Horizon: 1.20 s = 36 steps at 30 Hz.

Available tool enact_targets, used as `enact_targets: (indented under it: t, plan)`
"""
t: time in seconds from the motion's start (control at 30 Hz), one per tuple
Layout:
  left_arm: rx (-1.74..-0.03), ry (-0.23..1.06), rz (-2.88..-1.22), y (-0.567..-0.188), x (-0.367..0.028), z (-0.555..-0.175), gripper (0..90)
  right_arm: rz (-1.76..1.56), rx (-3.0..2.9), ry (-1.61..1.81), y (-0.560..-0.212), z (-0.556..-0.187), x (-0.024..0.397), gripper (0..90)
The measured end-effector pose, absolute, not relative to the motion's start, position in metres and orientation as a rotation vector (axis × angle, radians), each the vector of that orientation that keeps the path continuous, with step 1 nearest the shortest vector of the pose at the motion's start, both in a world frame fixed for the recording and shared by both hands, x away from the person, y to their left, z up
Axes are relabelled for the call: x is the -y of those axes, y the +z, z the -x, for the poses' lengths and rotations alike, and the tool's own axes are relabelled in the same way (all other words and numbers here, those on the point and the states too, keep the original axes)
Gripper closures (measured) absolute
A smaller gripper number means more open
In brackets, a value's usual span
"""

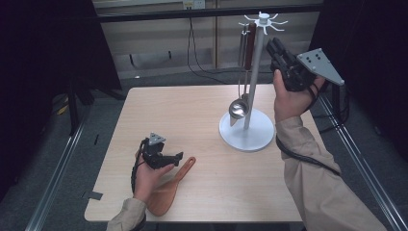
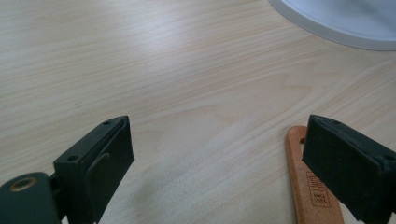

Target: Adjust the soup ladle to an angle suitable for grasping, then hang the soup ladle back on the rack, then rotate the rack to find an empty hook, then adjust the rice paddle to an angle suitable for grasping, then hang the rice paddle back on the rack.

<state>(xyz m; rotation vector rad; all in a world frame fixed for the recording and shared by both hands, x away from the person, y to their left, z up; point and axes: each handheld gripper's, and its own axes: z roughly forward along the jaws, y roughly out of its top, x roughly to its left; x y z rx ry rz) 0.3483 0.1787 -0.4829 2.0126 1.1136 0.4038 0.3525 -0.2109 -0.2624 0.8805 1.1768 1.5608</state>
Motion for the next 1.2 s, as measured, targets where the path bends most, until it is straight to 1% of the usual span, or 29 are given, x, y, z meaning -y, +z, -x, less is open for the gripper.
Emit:
enact_targets:
  t: [0.07,0.1,0.13,0.2,0.27,0.33,0.37,0.43,0.5,0.53,0.7,0.8,1.2]
  plan:
    - [-1.11,0.404,-2.013,-0.483,-0.178,-0.348,8.6,-0.881,-1.195,1.561,-0.268,-0.348,0.212,70.5]
    - [-1.11,0.404,-2.013,-0.483,-0.178,-0.348,8.7,-0.881,-1.195,1.561,-0.268,-0.348,0.212,70.5]
    - [-1.104,0.405,-2.019,-0.483,-0.177,-0.348,8.7,-0.881,-1.198,1.554,-0.27,-0.346,0.212,68.1]
    - [-1.103,0.401,-2.024,-0.485,-0.176,-0.348,8.8,-0.879,-1.214,1.545,-0.277,-0.341,0.213,60.0]
    - [-1.104,0.399,-2.026,-0.485,-0.176,-0.347,8.9,-0.88,-1.222,1.544,-0.279,-0.34,0.214,58.8]
    - [-1.099,0.4,-2.035,-0.484,-0.176,-0.347,8.9,-0.879,-1.235,1.547,-0.284,-0.338,0.214,55.1]
    - [-1.1,0.402,-2.034,-0.484,-0.176,-0.347,8.9,-0.886,-1.245,1.543,-0.289,-0.336,0.214,51.5]
    - [-1.097,0.406,-2.031,-0.483,-0.176,-0.347,8.9,-0.886,-1.254,1.541,-0.292,-0.335,0.214,50.0]
    - [-1.098,0.401,-2.034,-0.484,-0.175,-0.347,8.9,-0.902,-1.279,1.546,-0.3,-0.332,0.214,46.1]
    - [-1.098,0.401,-2.034,-0.484,-0.175,-0.347,8.9,-0.902,-1.279,1.546,-0.3,-0.332,0.214,46.1]
    - [-1.103,0.399,-2.029,-0.484,-0.175,-0.346,9.0,-0.913,-1.344,1.521,-0.322,-0.327,0.213,35.3]
    - [-1.106,0.395,-2.02,-0.484,-0.174,-0.346,9.5,-0.924,-1.371,1.513,-0.332,-0.325,0.212,31.4]
    - [-1.091,0.363,-2.04,-0.485,-0.171,-0.344,11.2,-0.936,-1.496,1.49,-0.361,-0.318,0.206,21.6]
